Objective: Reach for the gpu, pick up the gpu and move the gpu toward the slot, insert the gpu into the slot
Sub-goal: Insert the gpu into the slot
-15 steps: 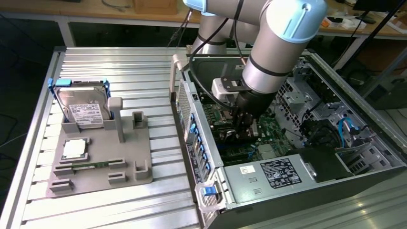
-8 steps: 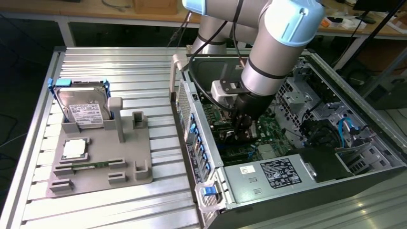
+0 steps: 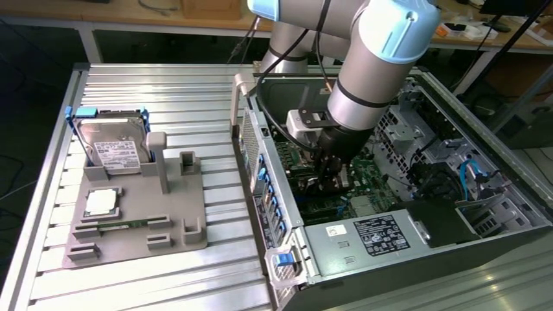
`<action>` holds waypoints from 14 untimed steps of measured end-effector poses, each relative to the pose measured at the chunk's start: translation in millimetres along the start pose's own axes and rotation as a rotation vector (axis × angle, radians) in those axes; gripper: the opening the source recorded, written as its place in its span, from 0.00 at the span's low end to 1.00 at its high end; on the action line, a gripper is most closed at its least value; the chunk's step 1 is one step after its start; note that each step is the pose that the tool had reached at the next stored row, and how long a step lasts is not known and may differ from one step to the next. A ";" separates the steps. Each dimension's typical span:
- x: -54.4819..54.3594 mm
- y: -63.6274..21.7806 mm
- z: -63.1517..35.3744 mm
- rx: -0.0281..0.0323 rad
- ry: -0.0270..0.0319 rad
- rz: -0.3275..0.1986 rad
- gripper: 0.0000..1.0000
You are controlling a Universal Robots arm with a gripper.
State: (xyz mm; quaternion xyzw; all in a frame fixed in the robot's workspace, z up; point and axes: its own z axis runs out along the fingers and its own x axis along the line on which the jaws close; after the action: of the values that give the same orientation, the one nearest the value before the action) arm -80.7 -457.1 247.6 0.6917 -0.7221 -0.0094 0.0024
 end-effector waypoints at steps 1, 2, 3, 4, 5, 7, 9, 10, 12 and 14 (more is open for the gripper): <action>-0.2 0.0 -0.4 0.0000 -0.0001 0.000 0.27; -0.6 0.1 -1.0 0.0004 -0.0001 0.000 0.27; -1.1 0.0 -1.9 0.0008 0.0003 0.000 0.27; -1.4 0.0 -2.8 0.0010 0.0006 0.000 0.27; -1.6 -0.1 -3.9 0.0009 0.0015 0.000 0.27; -1.5 0.2 -5.0 0.0003 0.0032 0.000 0.27; -1.6 0.2 -5.3 0.0005 0.0037 0.000 0.27; -1.6 0.1 -5.5 0.0004 0.0043 0.000 0.27; -1.6 0.2 -5.6 0.0004 0.0050 0.000 0.27; -1.8 0.2 -6.1 0.0003 0.0052 0.000 0.27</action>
State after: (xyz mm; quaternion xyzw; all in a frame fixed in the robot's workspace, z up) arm -80.7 -455.4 253.7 0.6917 -0.7222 -0.0075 0.0042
